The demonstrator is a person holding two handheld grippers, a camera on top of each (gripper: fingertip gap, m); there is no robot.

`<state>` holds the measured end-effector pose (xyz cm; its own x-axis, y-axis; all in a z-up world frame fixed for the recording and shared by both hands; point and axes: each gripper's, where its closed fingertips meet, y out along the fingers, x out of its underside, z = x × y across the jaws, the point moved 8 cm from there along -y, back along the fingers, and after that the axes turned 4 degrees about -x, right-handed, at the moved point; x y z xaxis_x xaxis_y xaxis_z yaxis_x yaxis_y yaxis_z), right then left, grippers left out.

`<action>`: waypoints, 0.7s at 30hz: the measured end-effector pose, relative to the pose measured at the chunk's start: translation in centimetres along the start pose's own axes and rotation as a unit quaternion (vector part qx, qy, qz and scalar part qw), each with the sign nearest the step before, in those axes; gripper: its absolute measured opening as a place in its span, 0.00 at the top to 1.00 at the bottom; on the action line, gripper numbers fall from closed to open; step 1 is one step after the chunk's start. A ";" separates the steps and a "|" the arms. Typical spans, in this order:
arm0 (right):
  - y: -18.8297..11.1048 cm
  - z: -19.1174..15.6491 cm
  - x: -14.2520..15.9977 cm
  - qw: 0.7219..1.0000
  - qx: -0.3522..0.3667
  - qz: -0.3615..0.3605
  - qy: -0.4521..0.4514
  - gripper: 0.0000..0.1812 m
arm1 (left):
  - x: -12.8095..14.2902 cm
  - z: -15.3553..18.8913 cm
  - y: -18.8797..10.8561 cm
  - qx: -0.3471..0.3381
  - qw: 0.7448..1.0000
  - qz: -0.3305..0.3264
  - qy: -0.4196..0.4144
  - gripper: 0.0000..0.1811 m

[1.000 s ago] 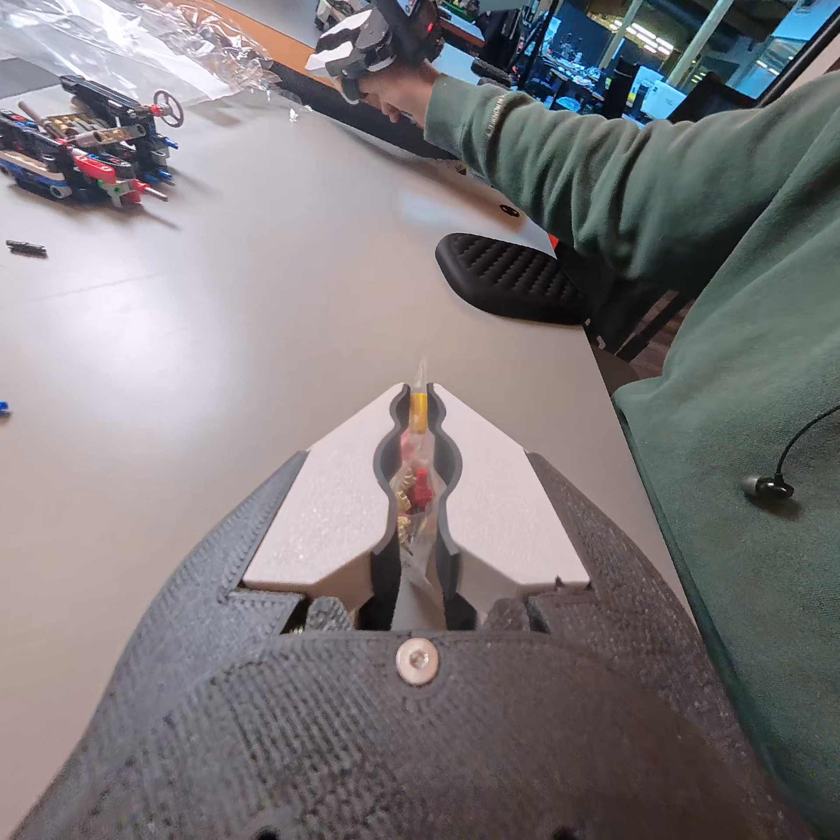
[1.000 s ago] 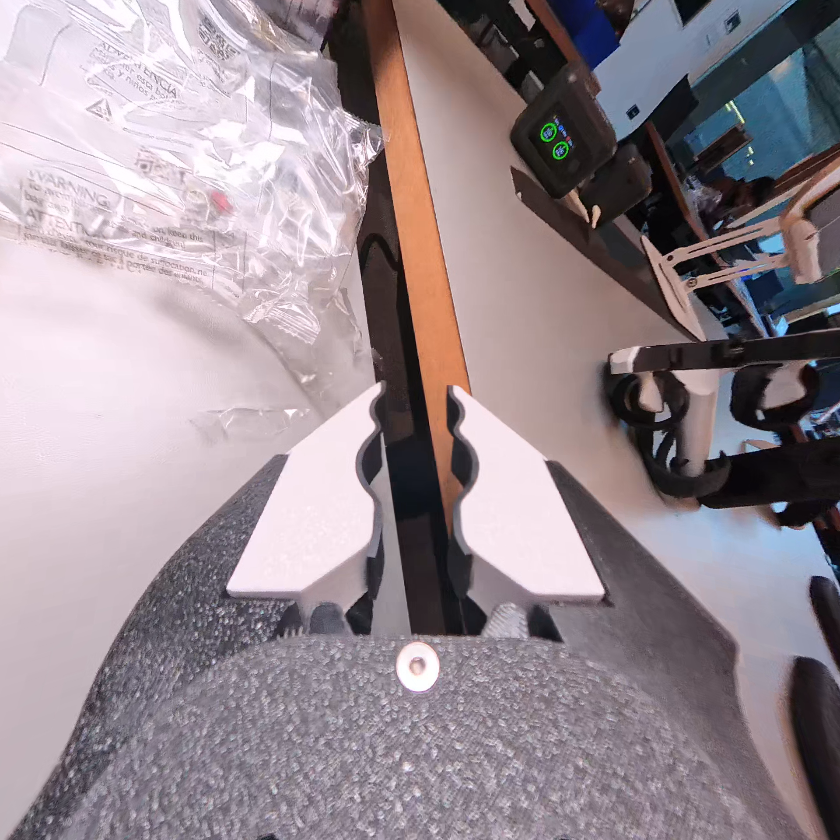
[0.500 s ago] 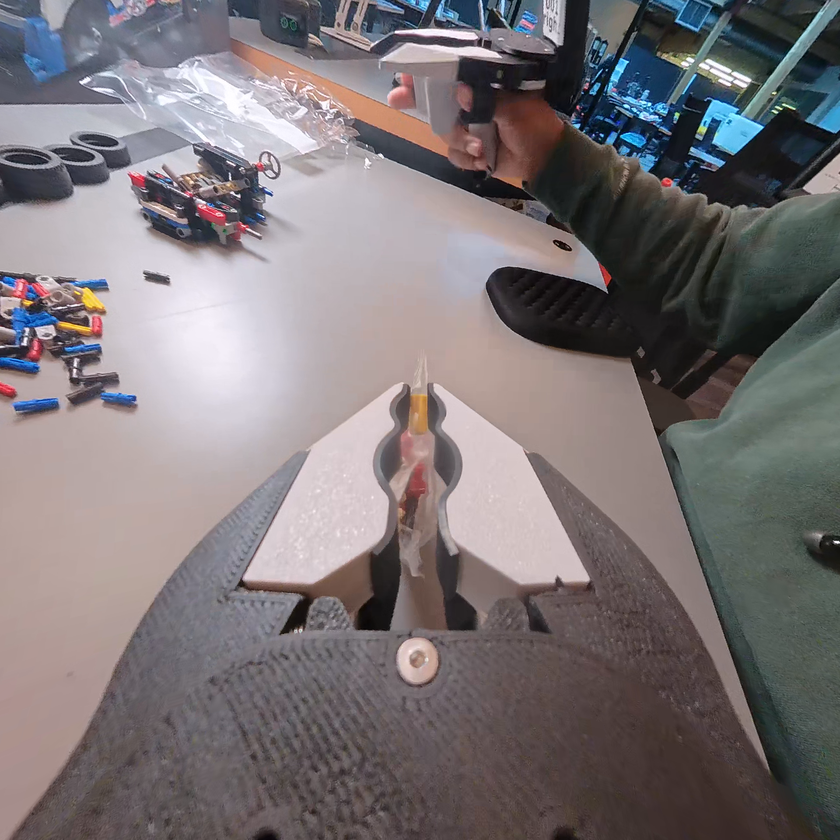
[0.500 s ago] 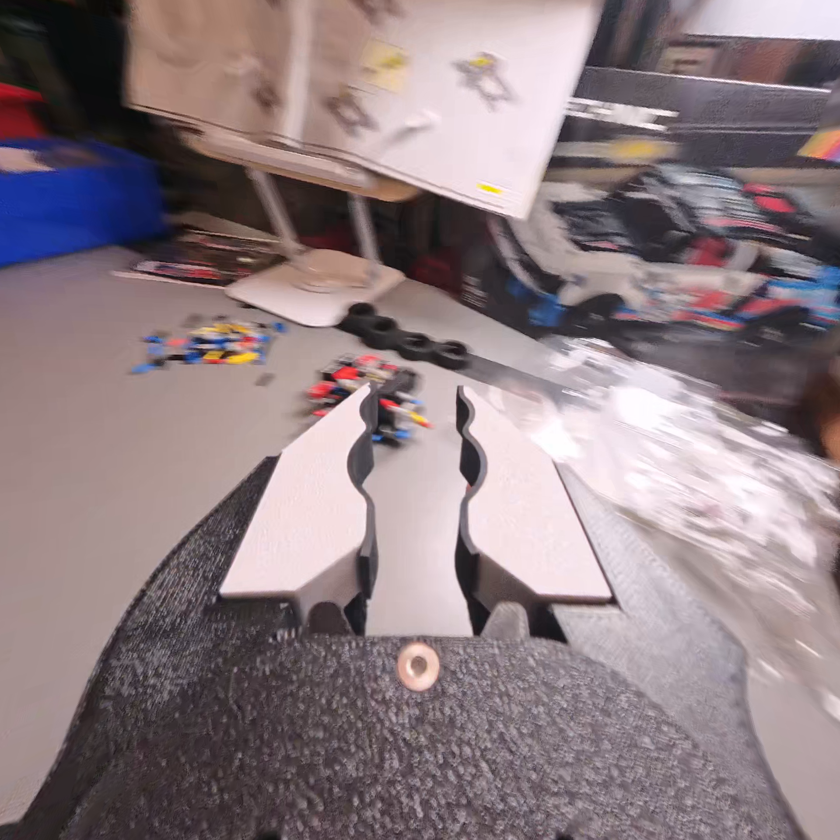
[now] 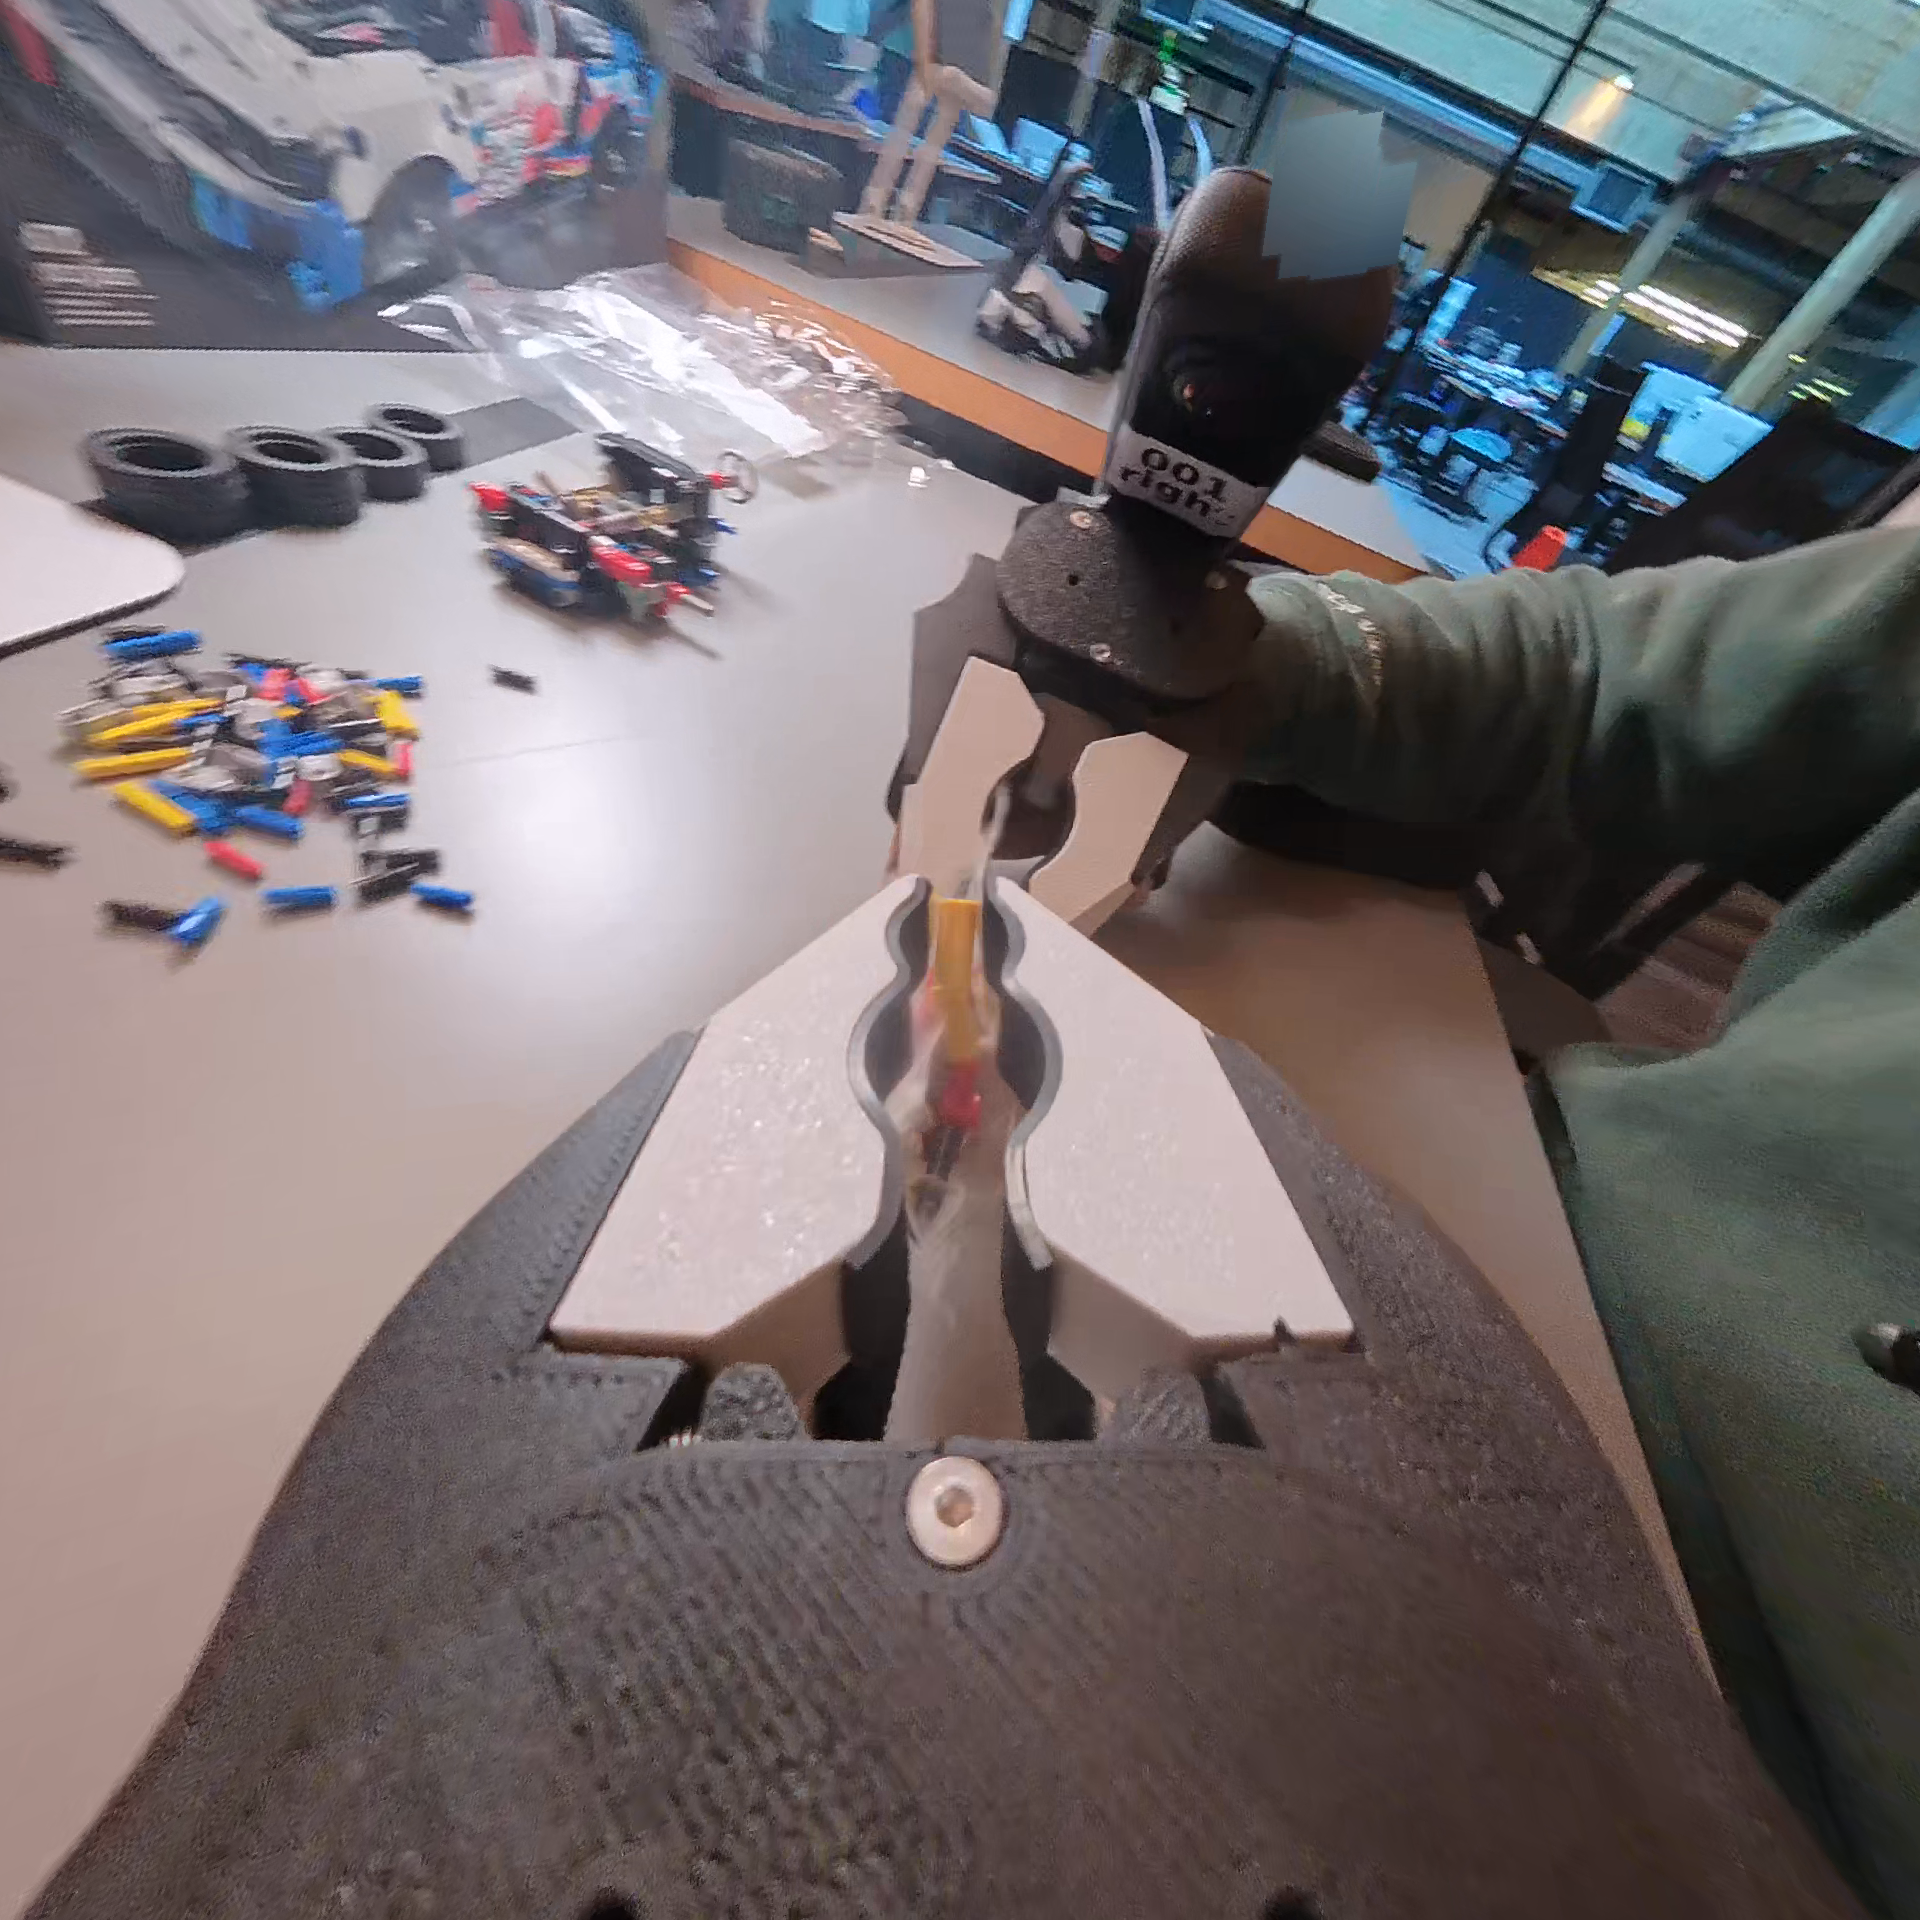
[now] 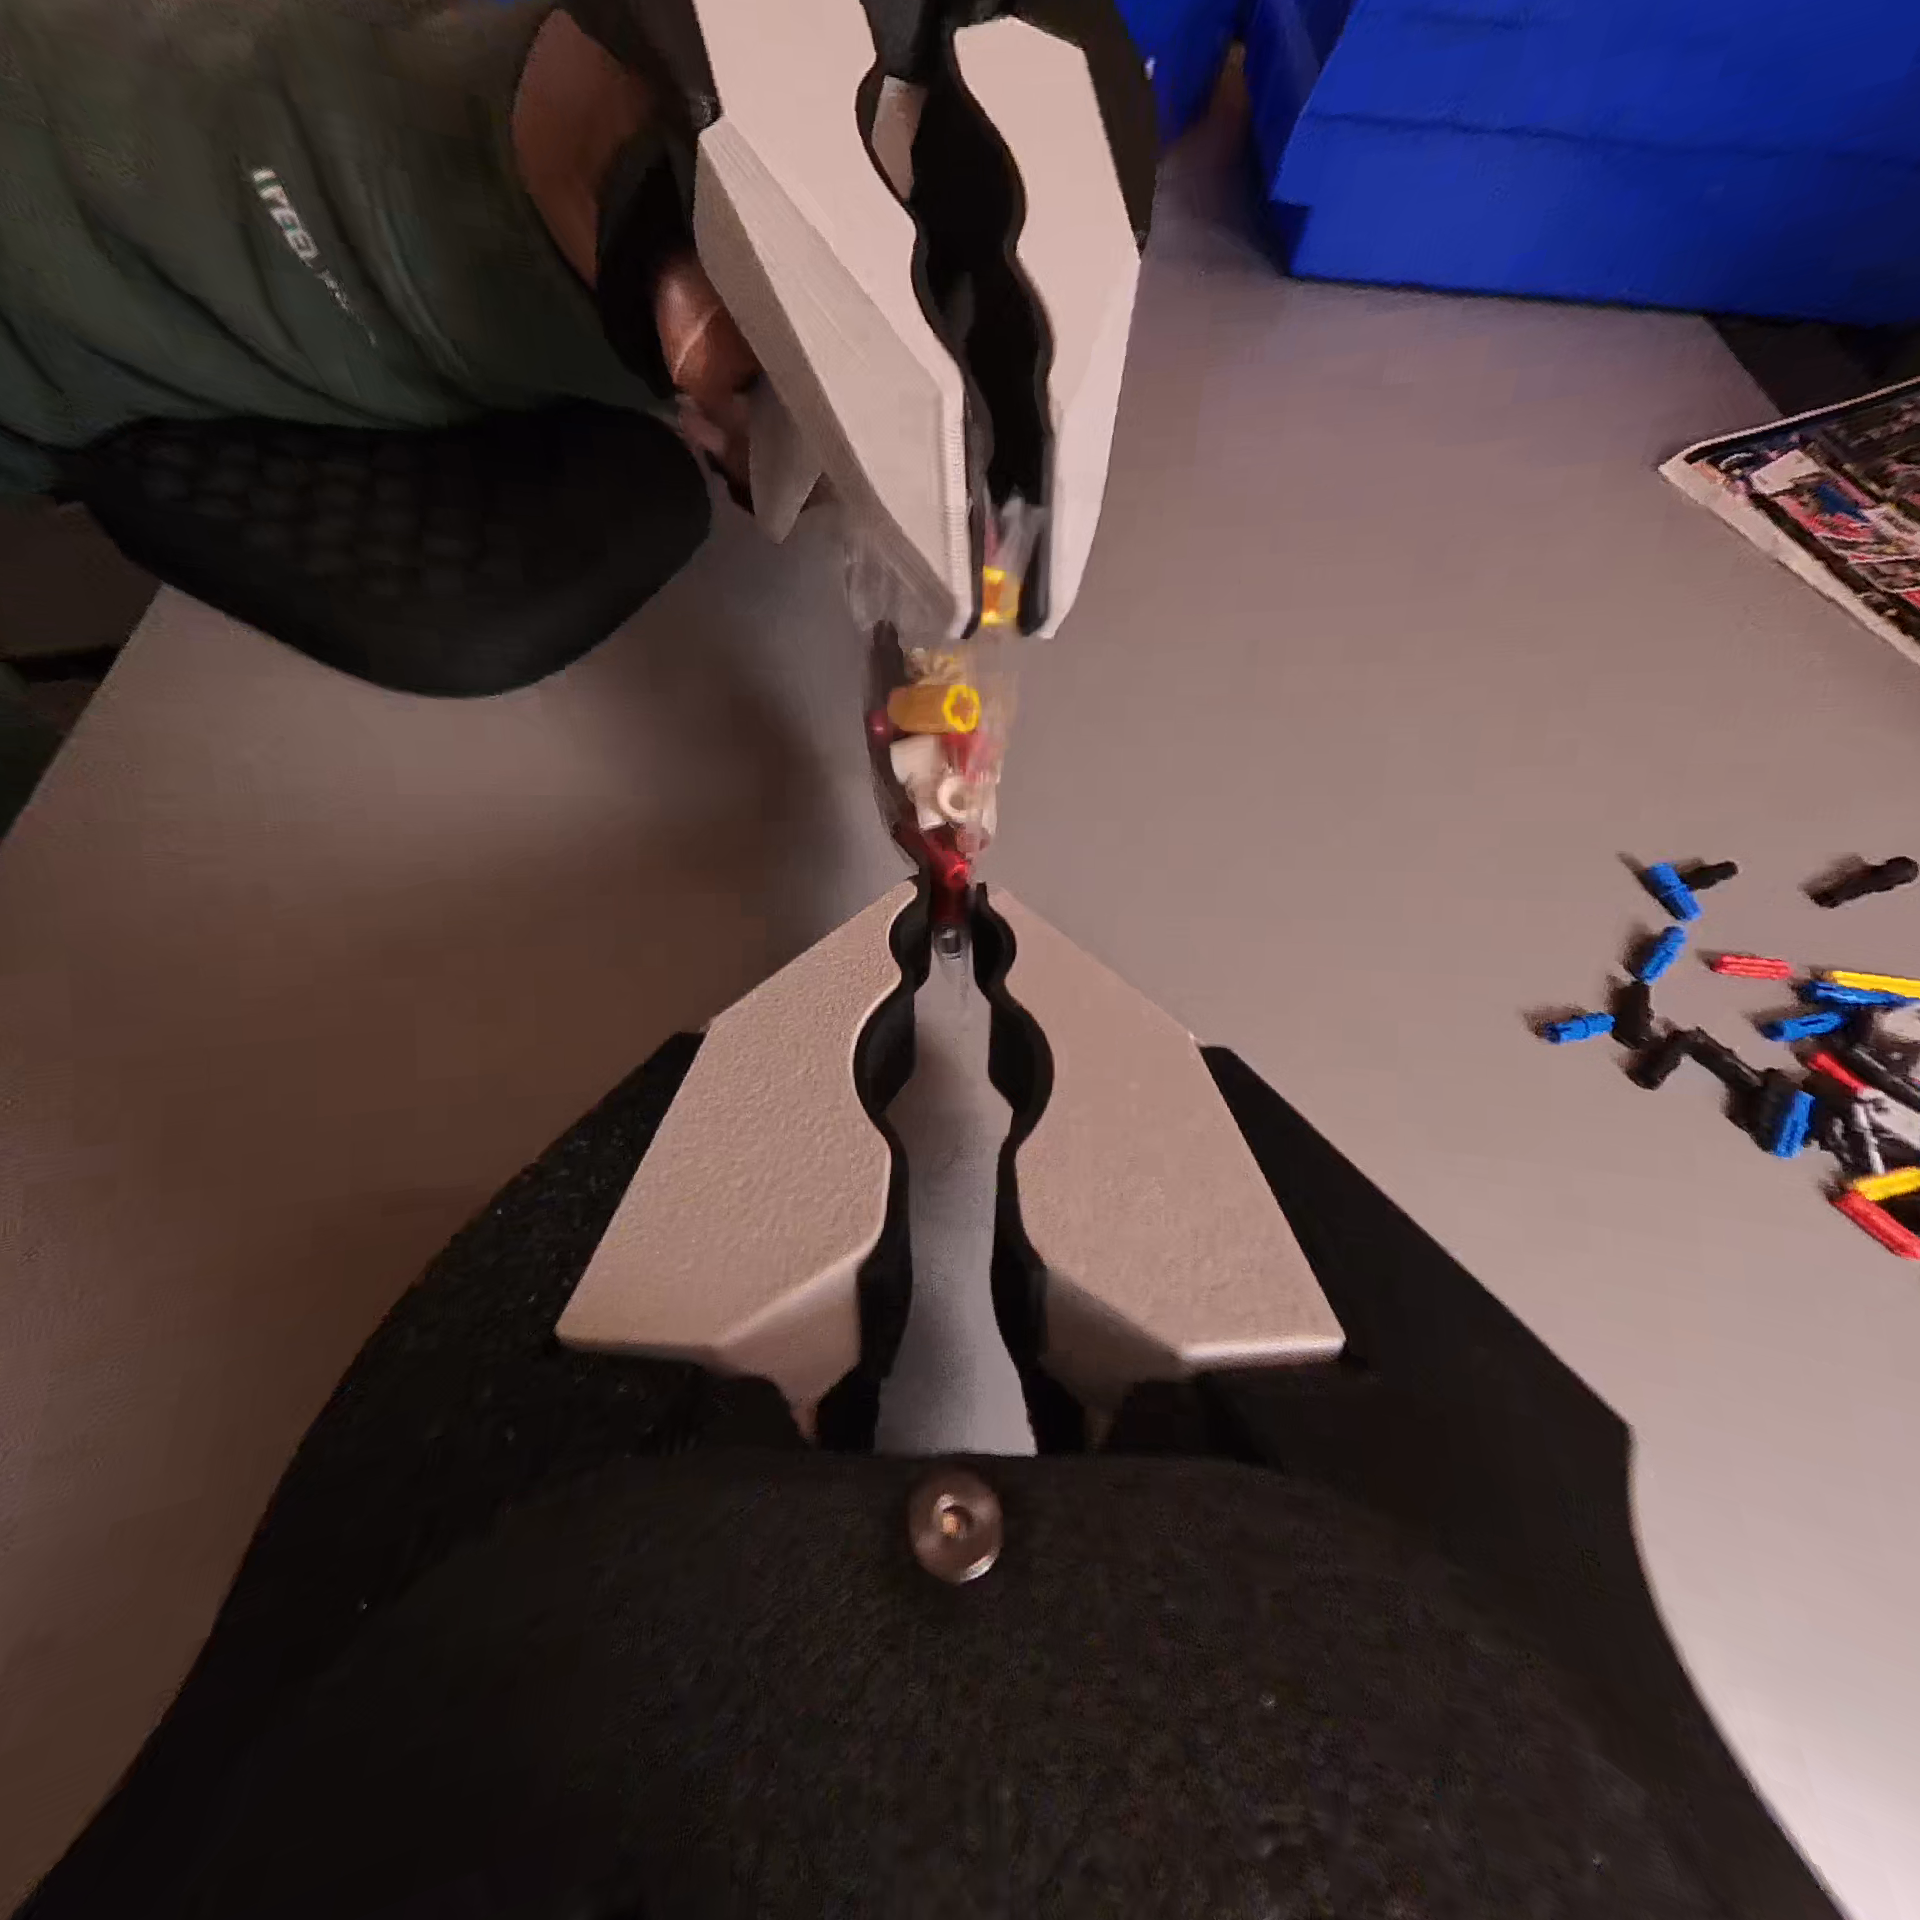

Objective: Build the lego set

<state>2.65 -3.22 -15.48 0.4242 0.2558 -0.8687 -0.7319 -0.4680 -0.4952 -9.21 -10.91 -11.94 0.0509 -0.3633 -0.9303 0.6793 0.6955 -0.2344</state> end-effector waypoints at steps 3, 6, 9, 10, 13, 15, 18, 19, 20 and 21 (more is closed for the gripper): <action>1.1 1.4 -0.7 0.998 -0.026 -0.013 0.063 0.97 | 0.1 -2.4 -1.9 -0.069 0.998 0.001 -0.016 0.89; 2.2 3.2 -1.0 0.992 -0.032 -0.047 0.113 0.98 | 0.4 -4.1 -4.2 -0.131 0.991 0.003 -0.039 0.85; 3.5 4.8 -1.0 0.979 -0.068 -0.086 0.173 0.97 | 1.0 -4.1 -6.2 -0.198 0.980 -0.017 -0.009 0.83; 3.9 5.2 -1.1 0.972 -0.083 -0.100 0.196 0.97 | 1.4 -3.9 -6.7 -0.213 0.977 -0.029 0.007 0.83; 5.3 6.7 -1.2 0.955 -0.108 -0.137 0.241 0.97 | 3.1 -3.3 -7.2 -0.243 0.965 -0.087 0.038 0.84; 6.1 7.5 -1.5 0.945 -0.120 -0.155 0.261 0.97 | 4.5 -3.3 -7.1 -0.263 0.953 -0.138 0.051 0.84; 7.4 8.4 -2.1 0.935 -0.135 -0.171 0.280 0.97 | 5.7 -3.5 -6.9 -0.269 0.946 -0.176 0.042 0.83; 7.8 8.6 -2.3 0.934 -0.137 -0.175 0.281 0.97 | 5.9 -3.6 -6.8 -0.266 0.947 -0.177 0.033 0.83; 8.1 8.8 -2.5 0.934 -0.136 -0.177 0.281 0.96 | 6.0 -3.8 -6.8 -0.265 0.948 -0.177 0.015 0.83; 8.4 8.8 -2.7 0.934 -0.135 -0.177 0.279 0.95 | 6.2 -4.1 -6.8 -0.265 0.948 -0.176 -0.007 0.84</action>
<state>-9.38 -0.36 -17.37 0.8810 -0.0097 -0.4730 -0.3637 -0.6534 -0.6640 -16.58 -15.35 -17.26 -0.0981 -0.6367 -0.7648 0.1938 0.7416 -0.6422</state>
